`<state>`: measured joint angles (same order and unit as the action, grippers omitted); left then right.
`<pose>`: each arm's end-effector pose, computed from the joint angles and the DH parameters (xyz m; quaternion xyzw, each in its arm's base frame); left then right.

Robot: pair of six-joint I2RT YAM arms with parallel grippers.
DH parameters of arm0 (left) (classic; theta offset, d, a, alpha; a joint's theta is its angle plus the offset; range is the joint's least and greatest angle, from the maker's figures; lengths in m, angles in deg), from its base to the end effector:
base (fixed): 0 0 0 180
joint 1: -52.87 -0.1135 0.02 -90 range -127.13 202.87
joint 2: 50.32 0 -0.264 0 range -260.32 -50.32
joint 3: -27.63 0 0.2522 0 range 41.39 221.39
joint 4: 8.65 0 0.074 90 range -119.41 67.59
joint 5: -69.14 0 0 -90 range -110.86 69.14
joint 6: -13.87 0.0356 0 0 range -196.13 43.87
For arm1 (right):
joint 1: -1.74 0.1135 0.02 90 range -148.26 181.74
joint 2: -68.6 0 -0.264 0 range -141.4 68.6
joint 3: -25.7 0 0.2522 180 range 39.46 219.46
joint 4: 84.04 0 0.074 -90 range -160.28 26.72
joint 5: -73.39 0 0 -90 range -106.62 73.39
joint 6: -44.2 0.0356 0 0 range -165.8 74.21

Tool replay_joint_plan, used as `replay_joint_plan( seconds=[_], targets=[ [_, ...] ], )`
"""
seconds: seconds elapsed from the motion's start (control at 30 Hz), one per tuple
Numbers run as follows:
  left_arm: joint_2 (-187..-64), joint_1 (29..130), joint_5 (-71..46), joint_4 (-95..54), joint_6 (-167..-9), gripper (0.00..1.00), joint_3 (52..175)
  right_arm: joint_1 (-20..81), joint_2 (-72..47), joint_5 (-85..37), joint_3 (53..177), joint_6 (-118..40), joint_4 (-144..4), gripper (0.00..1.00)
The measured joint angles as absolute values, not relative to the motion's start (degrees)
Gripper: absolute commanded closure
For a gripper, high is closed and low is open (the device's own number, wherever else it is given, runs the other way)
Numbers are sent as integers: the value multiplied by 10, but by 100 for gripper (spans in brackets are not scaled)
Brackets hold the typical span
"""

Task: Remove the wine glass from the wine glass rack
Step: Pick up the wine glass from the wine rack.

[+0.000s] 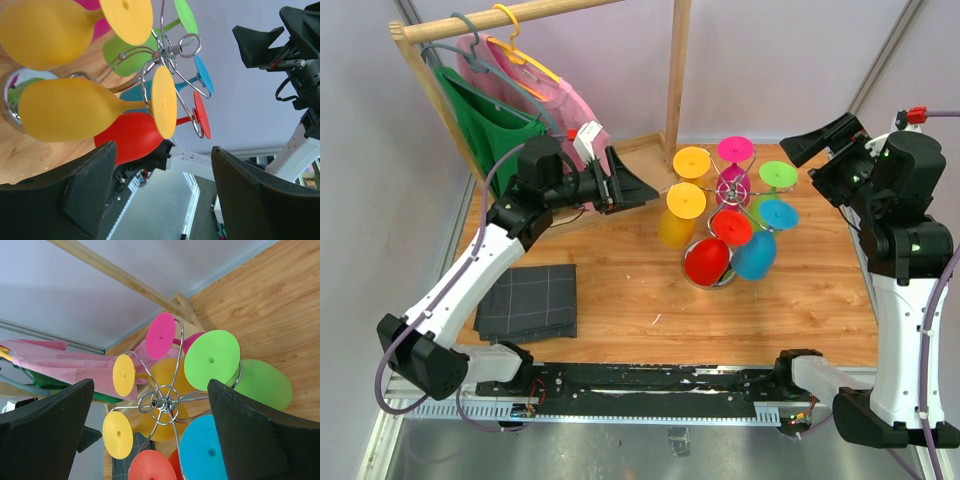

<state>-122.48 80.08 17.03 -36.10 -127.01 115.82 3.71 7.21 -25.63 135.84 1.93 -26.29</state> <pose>0.2404 -0.1482 0.4142 0.0511 0.7586 -0.5724 0.3069 0.1674 0.0113 0.5178 0.2477 0.7183 0.3263 0.5624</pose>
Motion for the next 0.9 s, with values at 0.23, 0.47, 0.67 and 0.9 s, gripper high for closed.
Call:
replay_joint_plan(
  seconds=[0.23,0.47,0.67,0.9],
  targets=[
    [-1261,824,200,-343,-1298,24,1163,37,86,-256,1353,21,-263,1],
    [-1286,831,212,-327,-1329,35,1164,37,93,-256,1351,20,-258,1],
    [-1286,833,215,-325,-1337,46,1177,37,87,-256,1351,20,-257,1],
    [-1286,833,218,-326,-1337,47,1187,37,77,-256,1351,20,-257,1]
  ],
)
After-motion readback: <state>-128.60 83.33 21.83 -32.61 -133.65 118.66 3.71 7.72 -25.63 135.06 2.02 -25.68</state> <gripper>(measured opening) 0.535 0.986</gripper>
